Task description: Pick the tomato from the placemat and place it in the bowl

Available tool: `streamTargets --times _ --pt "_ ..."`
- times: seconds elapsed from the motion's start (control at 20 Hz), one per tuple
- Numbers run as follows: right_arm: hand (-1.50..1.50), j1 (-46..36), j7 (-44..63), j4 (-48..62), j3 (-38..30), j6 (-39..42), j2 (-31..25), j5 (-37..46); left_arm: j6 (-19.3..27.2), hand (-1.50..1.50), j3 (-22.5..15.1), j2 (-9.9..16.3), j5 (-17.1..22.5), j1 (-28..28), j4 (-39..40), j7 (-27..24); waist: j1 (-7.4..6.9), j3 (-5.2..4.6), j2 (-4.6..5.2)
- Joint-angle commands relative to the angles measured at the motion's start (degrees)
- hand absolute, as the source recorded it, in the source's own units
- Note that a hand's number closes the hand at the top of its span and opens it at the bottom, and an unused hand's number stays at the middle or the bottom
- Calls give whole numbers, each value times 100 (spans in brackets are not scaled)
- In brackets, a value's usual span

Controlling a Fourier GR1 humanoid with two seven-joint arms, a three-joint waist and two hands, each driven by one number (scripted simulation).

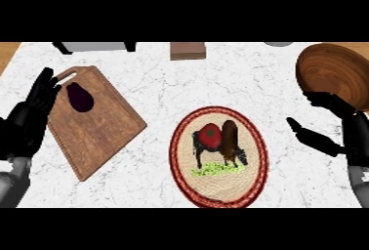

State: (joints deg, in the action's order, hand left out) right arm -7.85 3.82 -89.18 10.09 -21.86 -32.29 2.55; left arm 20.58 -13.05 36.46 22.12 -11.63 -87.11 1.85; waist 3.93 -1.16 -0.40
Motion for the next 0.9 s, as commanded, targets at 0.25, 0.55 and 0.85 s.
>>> streamTargets --times 0.25,0.55,0.85 --pt "-150 1292 1712 -146 722 -2417 828 2187 187 0 155 5 0 335 193 4 -2 24 -57" --pt "-150 1737 3181 -625 1128 -2932 1384 3763 215 0 158 35 -13 393 18 84 -120 32 -64" --pt "-150 1187 4858 -1387 897 -1683 1672 5337 173 0 129 -16 -42 395 -16 41 -285 27 -26"
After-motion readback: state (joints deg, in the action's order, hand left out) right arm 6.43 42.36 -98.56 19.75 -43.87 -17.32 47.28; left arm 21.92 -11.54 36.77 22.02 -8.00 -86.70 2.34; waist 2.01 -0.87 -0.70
